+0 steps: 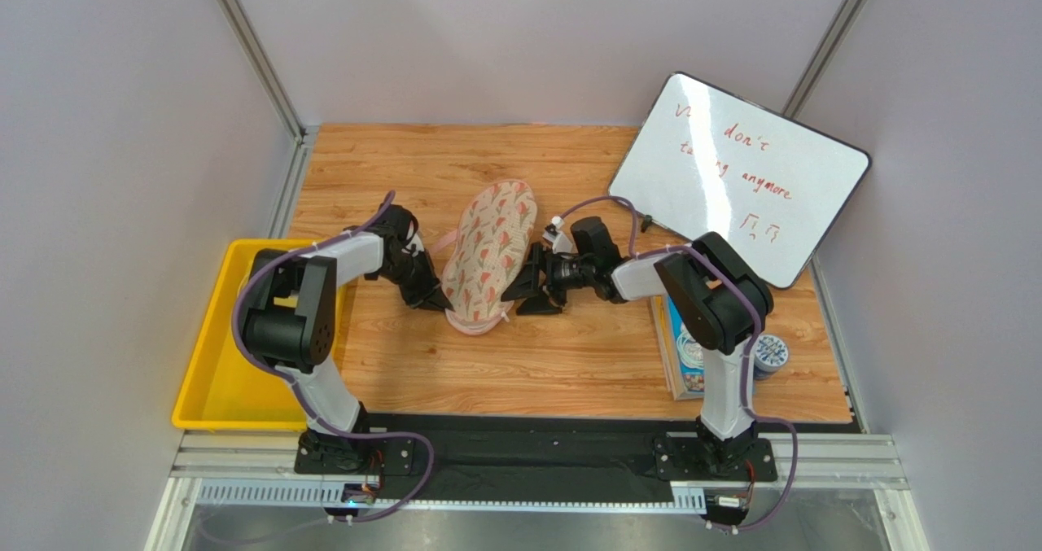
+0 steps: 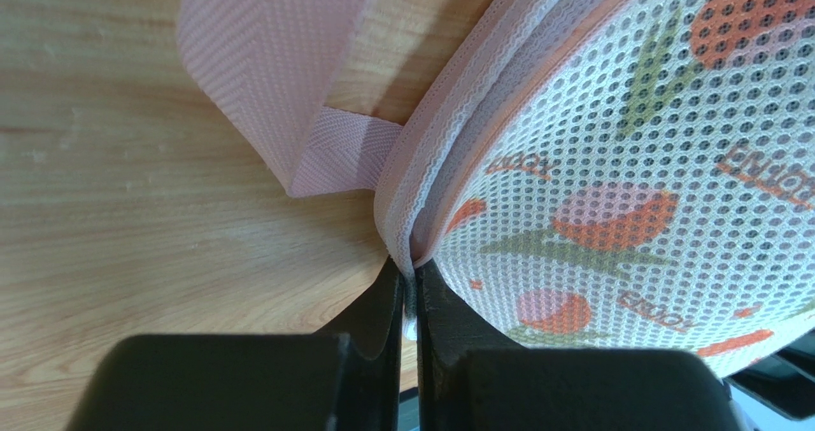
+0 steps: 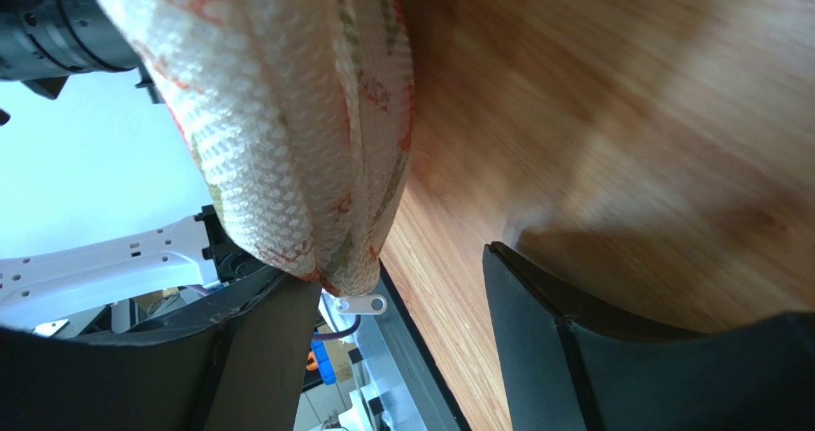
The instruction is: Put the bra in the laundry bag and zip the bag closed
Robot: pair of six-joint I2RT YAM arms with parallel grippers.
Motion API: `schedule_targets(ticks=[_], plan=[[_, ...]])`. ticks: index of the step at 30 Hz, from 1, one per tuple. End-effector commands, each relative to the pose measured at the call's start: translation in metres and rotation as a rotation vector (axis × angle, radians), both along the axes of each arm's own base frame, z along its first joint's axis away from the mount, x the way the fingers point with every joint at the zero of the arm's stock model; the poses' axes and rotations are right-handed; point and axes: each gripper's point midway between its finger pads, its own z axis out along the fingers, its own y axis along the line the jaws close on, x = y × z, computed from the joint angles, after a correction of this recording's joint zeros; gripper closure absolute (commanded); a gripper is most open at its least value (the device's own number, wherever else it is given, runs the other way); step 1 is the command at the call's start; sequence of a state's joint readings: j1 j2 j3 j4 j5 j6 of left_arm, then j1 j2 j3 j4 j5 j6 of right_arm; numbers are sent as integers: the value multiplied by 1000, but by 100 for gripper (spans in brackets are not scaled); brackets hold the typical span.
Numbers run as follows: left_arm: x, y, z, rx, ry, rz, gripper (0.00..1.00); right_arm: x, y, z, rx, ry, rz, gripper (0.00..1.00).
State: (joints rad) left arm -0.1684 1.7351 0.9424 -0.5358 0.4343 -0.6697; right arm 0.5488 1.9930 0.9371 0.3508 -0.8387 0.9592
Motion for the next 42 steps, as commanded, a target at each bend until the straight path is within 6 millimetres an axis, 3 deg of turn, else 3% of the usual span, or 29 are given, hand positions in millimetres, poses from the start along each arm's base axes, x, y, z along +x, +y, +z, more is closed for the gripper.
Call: schedule_targets(ticks=[1,4,7,10,12,14,18,20,22,25,26,27,28,31,35,42], plan=[[8,-3,1,5,-10,-43,100,9,12,28,68,-80,20,33],[16,-3,5,11,-24,-52,100,6,10,32,78,-88,21,33],[20,-2,9,19,-39,-68,100,9,13,31,95,-91,20,41],[24,4,13,55,-55,-93,100,10,15,31,120,-80,12,60],[24,10,16,95,-59,-107,95,9,15,33,135,-50,-5,73],[34,21,29,166,-113,-112,77,11,17,41,165,-54,-22,86],[38,42,69,272,-239,-50,49,16,19,47,170,32,-111,99],[30,41,98,267,-335,-24,46,17,23,48,155,44,-133,100],[13,37,123,260,-434,-7,49,17,25,46,134,54,-149,100],[-21,4,143,212,-547,-60,55,21,23,39,93,81,-184,100],[-33,-21,149,165,-600,-122,57,20,23,36,85,90,-192,100],[-40,-30,150,149,-618,-115,58,21,22,36,78,100,-203,100],[-51,-37,147,127,-627,-131,58,22,21,34,66,122,-224,100],[-61,-61,133,93,-645,-140,56,22,18,32,28,164,-271,100],[-54,-90,136,156,-768,-194,53,22,17,37,10,213,-317,100],[-33,-115,103,261,-765,-225,53,27,19,48,2,264,-364,100]])
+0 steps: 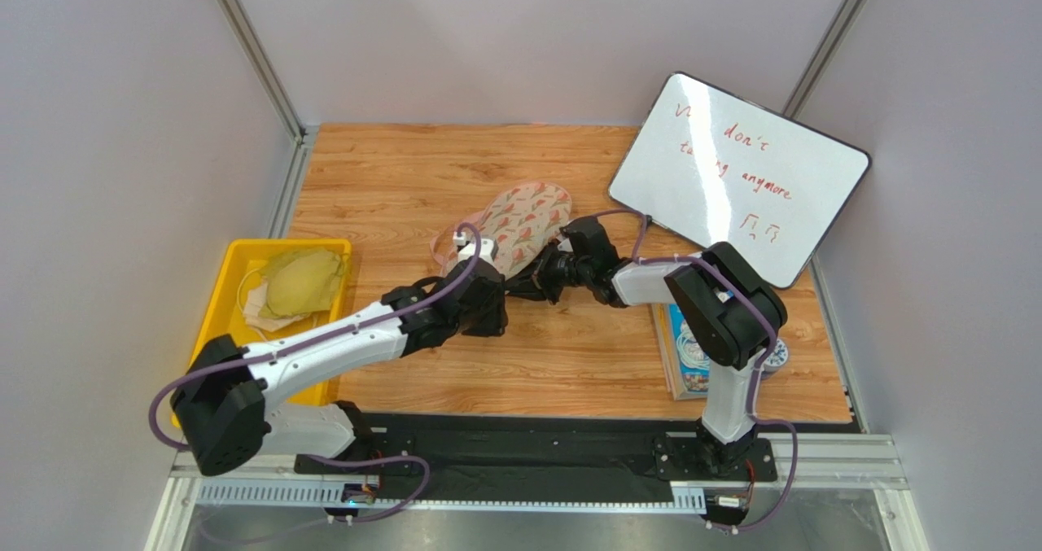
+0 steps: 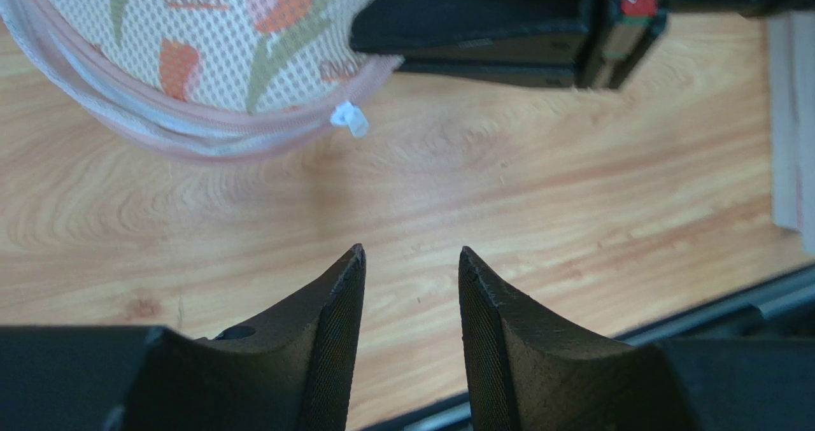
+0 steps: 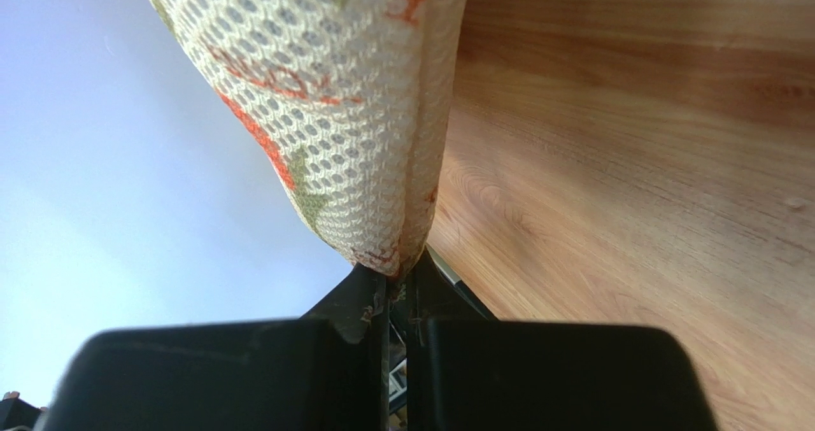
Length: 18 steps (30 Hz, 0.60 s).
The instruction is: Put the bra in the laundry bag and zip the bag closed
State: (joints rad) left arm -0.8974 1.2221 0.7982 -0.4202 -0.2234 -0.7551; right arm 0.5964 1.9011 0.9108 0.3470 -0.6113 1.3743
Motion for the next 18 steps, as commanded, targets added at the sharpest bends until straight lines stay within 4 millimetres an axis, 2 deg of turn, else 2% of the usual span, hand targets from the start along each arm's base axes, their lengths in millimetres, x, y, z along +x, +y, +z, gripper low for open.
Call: schedule_targets(ticks=[1,6,9,14,18], plan=[[38,-18,10,-8,-107,70,53,8,7,24,17,19,-49,100],[50,-18,-10,90,-88,100,53,6,9,27,16,25,-54,100],[54,-7,-18,140,-79,171,56,6,7,27,11,28,-65,100],[58,0,-24,201,-73,205,60,0,6,24,13,47,-68,100],[62,-3,-25,216,-63,213,61,-1,8,24,18,52,-66,100]])
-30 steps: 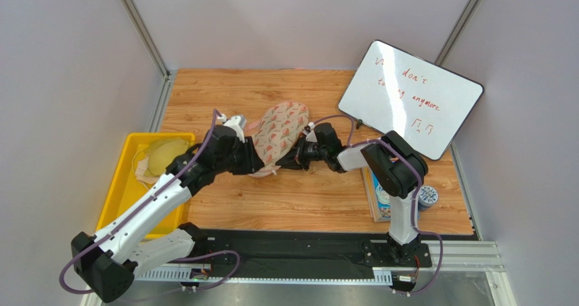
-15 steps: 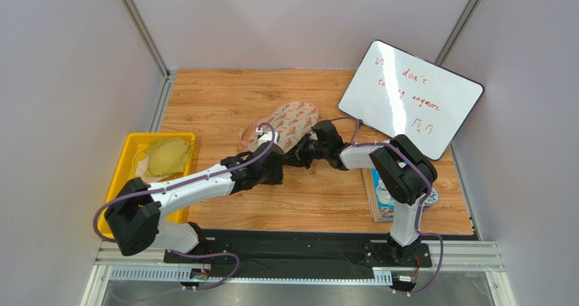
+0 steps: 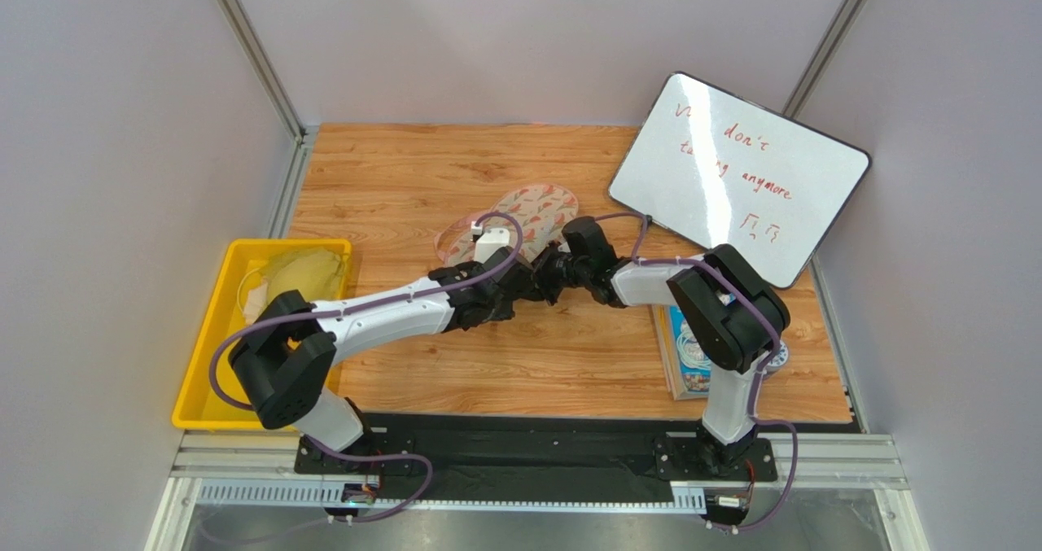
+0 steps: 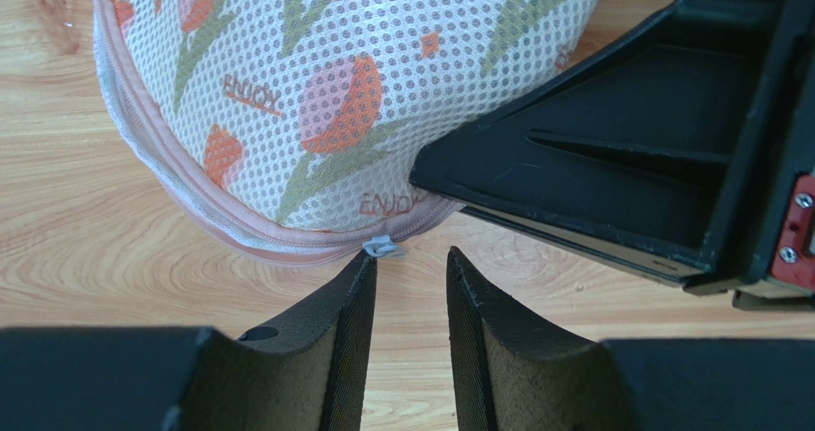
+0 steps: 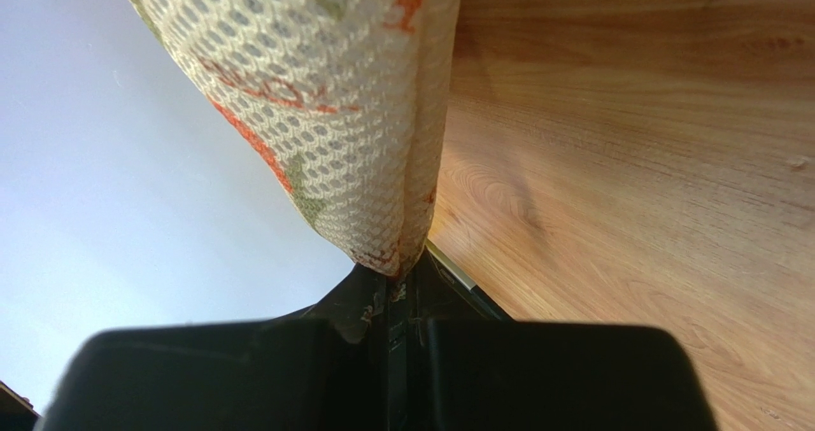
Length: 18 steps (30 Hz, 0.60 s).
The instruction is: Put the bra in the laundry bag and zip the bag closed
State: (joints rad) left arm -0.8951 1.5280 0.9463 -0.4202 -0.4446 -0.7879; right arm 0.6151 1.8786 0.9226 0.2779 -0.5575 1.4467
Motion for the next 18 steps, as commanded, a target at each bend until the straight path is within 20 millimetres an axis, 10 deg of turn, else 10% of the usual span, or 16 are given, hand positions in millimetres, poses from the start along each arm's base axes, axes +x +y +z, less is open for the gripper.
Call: schedule_targets(ticks=[1,18], plan=[[12,-1,11,17,-34,51,62,-1,6,22,45,-18,-5,100],[23,21,16,119,-59,159,94,-13,6,18,58,12,9,100]])
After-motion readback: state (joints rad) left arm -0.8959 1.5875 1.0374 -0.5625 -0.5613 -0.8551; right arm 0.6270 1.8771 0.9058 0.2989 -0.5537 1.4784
